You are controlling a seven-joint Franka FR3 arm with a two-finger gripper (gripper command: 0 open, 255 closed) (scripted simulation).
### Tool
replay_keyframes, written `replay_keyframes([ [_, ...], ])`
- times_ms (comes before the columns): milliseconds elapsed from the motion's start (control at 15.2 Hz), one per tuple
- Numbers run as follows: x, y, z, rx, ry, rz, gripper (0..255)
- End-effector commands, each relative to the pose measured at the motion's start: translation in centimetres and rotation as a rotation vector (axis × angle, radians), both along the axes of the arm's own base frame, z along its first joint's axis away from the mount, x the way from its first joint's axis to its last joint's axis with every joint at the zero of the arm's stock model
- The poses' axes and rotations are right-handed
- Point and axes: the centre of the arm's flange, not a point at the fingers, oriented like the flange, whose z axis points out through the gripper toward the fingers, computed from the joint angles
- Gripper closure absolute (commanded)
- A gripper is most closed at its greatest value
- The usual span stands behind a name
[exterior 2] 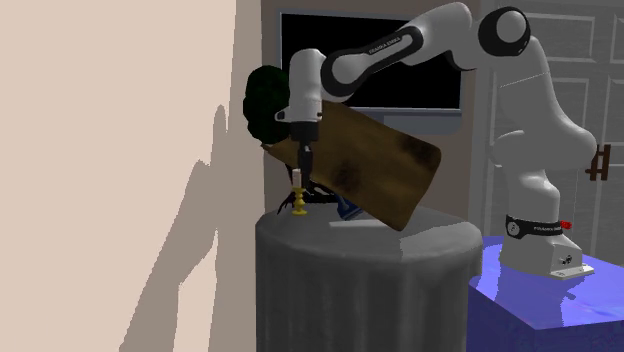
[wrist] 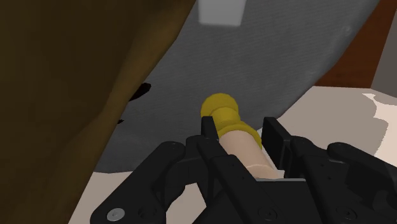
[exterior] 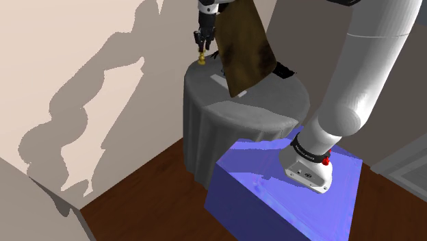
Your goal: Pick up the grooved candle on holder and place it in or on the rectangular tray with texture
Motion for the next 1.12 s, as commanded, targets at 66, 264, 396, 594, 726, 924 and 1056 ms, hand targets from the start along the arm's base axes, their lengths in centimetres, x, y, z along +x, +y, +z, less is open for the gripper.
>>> replay_keyframes([
  [66,0.1,0.0,1.6,0.0,0.0,0.0,255],
  [264,0.1,0.0,3.2,0.0,0.0,0.0,255],
  [396,0.1,0.0,4.2,0.0,0.0,0.0,255],
  [594,0.1,0.0,5.8,0.0,0.0,0.0,255],
  [726,0.1,0.0,6.9,0.0,0.0,0.0,255],
  [924,-0.5,-1.2,7.6,0.0,0.0,0.0,255],
  [1056,-1.7,-3.5,7.8,0.0,0.0,0.0,255],
])
